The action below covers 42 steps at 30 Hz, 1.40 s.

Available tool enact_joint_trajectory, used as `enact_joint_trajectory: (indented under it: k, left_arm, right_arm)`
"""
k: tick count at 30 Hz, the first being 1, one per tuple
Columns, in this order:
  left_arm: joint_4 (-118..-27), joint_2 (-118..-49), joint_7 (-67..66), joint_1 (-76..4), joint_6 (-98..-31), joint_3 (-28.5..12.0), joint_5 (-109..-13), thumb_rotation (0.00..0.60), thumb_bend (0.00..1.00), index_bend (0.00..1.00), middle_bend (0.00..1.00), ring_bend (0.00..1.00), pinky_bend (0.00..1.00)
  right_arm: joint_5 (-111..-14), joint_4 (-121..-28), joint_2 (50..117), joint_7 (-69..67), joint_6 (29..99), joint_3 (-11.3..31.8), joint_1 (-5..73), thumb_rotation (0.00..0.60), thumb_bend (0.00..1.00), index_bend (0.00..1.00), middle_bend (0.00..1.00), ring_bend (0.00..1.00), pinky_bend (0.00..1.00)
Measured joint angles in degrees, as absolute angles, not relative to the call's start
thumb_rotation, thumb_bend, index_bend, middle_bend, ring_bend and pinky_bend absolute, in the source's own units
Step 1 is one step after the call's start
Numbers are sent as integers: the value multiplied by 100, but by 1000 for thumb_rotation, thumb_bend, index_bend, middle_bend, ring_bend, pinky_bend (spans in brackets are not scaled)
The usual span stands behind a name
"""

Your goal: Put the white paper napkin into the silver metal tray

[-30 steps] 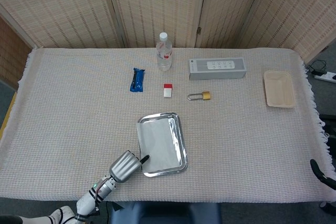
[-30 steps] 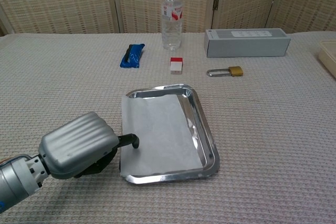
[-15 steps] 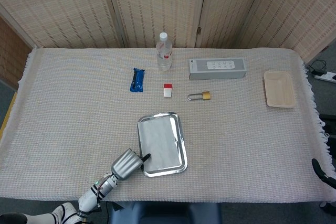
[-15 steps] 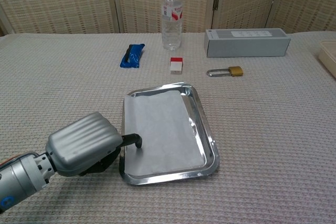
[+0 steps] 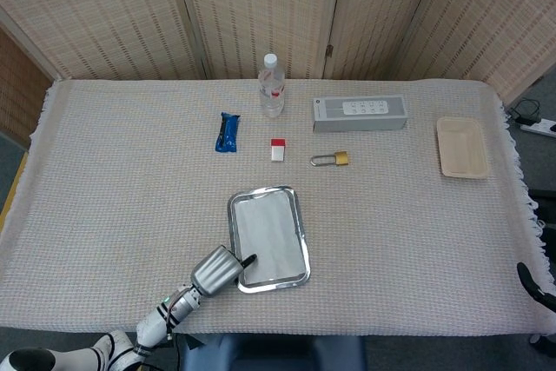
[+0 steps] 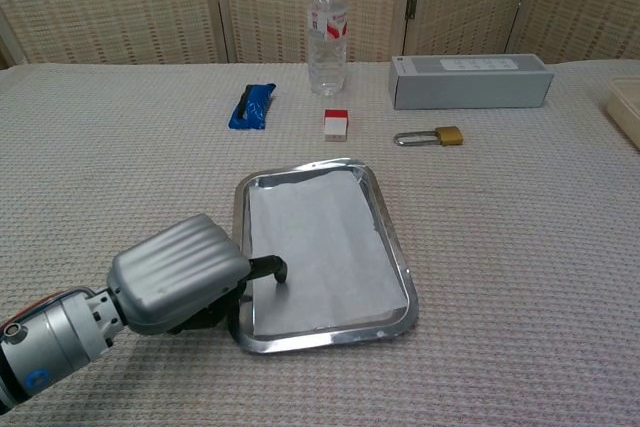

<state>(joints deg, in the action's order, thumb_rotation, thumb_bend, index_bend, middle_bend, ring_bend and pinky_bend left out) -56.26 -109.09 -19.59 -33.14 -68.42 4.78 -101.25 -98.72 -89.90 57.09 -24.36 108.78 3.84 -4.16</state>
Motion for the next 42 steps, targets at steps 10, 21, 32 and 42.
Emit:
enact_joint_trajectory:
  k: [10,21,32,42]
  left_arm:
    - [-5540,-10907,-1872,-3353,-7155,450,-10228,600,923,328,1000,1000,1000]
    - [-6124,-10538,-2107,-3224,-7582,495,-10362,600,923,318,1000,1000,1000]
    - [-6744,-10044,-2407,-2904,-8087,521,-10412,600,767,268,998,969,1000]
    - [-7352,-8850,-2043,-1728,-9624,543,-9990,600,382,229,426,324,410]
  right_arm:
    - [-10035,-8989,5700,-2406,10953,333,-445,600,400,0,0,0,0]
    - [-10320,-9027,5787,-2053,11079,245,-490,600,399,0,0,0,0]
    - [-10373,-9064,5841,-1855,10882,187,-413,600,400,0,0,0,0]
    - [-10229,-9241,5681,-1884,10055,-9,-230,600,399,0,0,0,0]
